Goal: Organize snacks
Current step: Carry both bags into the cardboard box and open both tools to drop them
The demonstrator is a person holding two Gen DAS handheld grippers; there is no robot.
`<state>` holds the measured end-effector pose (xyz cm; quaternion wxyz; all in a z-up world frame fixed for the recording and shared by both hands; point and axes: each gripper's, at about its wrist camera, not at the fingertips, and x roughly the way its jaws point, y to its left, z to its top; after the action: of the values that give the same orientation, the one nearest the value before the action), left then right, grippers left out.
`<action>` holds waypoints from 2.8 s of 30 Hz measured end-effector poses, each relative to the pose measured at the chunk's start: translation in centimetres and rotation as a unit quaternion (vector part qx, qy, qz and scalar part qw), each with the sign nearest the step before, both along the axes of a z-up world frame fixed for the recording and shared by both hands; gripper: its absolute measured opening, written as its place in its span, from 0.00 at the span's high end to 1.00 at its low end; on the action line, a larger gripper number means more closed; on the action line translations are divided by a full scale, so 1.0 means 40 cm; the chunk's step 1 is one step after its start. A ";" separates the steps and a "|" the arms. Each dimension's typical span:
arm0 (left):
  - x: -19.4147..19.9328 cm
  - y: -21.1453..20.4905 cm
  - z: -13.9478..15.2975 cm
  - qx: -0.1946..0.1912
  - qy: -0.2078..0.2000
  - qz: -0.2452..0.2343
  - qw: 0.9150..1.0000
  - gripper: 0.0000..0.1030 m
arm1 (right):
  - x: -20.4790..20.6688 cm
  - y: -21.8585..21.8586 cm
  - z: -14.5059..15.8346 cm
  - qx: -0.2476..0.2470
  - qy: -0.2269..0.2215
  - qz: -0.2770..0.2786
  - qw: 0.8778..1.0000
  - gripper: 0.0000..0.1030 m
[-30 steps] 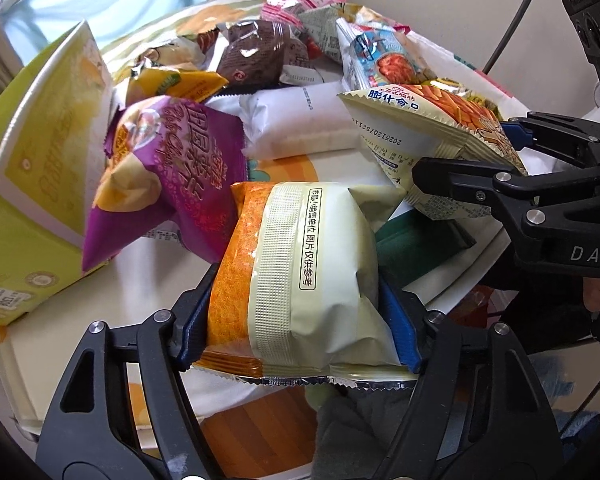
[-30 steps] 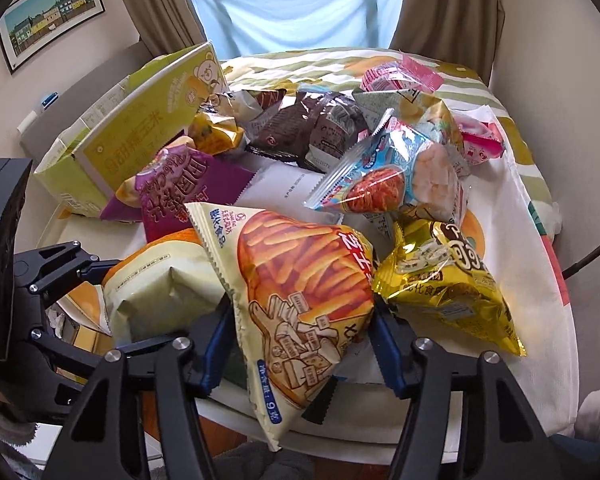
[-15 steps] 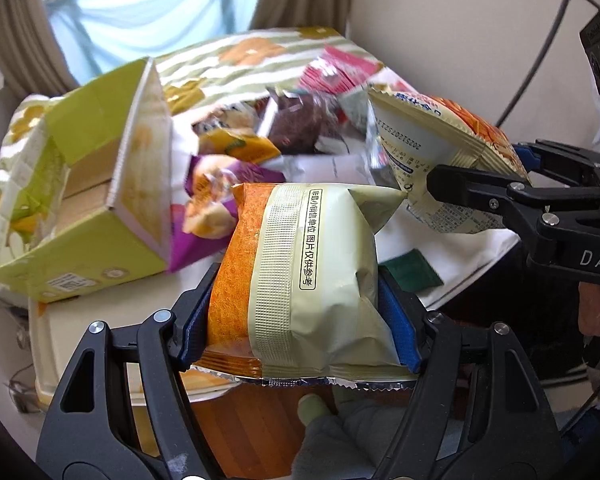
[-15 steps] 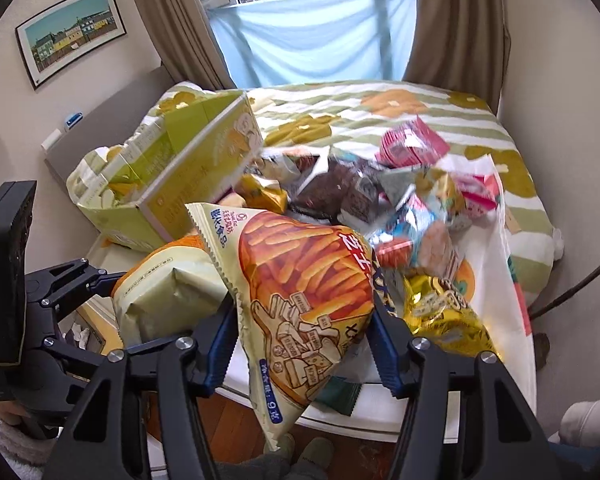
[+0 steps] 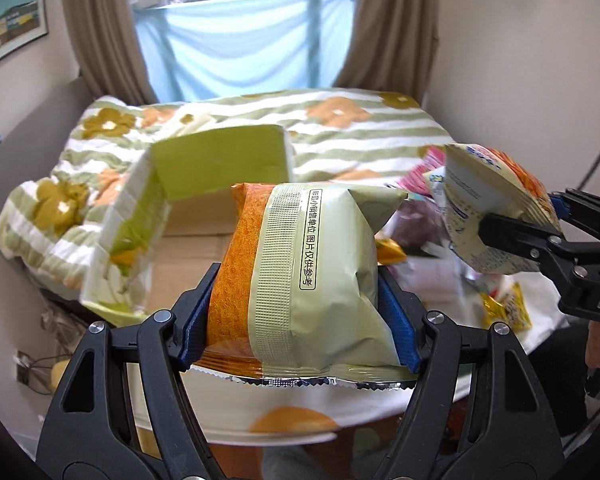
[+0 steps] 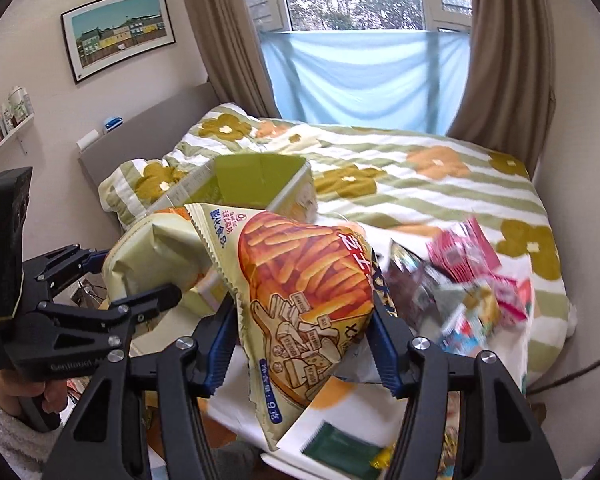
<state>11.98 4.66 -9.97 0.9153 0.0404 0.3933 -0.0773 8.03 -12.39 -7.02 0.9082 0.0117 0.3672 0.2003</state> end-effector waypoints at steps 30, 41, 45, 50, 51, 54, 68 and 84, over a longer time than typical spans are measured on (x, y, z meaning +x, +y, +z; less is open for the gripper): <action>0.345 0.357 -0.173 0.047 0.097 -0.063 0.992 0.06 | 0.326 0.457 -0.049 0.043 0.073 -0.078 0.993 0.46; 0.281 0.455 -0.112 0.022 0.073 0.010 0.997 0.02 | 0.349 0.497 -0.094 0.027 0.096 -0.030 0.995 0.46; 0.266 0.491 -0.111 0.010 0.075 0.035 0.996 0.02 | 0.366 0.528 -0.129 0.014 0.110 -0.016 0.994 0.46; 0.252 0.536 -0.113 -0.004 0.079 0.062 0.995 0.02 | 0.375 0.551 -0.151 -0.001 0.114 -0.006 0.993 0.44; 0.247 0.546 -0.112 -0.010 0.079 0.067 0.995 0.02 | 0.376 0.552 -0.157 0.001 0.117 -0.006 0.993 0.44; 0.237 0.564 -0.114 -0.025 0.082 0.076 0.993 0.02 | 0.371 0.557 -0.169 0.011 0.123 -0.001 0.992 0.38; 0.180 0.577 -0.082 -0.027 0.070 0.073 0.995 0.02 | 0.276 0.534 -0.156 0.017 0.109 -0.030 0.993 0.00; 0.106 0.432 0.012 -0.027 0.020 -0.009 0.999 0.02 | 0.116 0.431 -0.003 0.010 0.029 -0.100 0.995 0.00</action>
<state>16.24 21.94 -9.50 0.9073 0.0177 0.4087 -0.0971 12.68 4.87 -7.16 0.9125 0.0635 0.3883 0.1121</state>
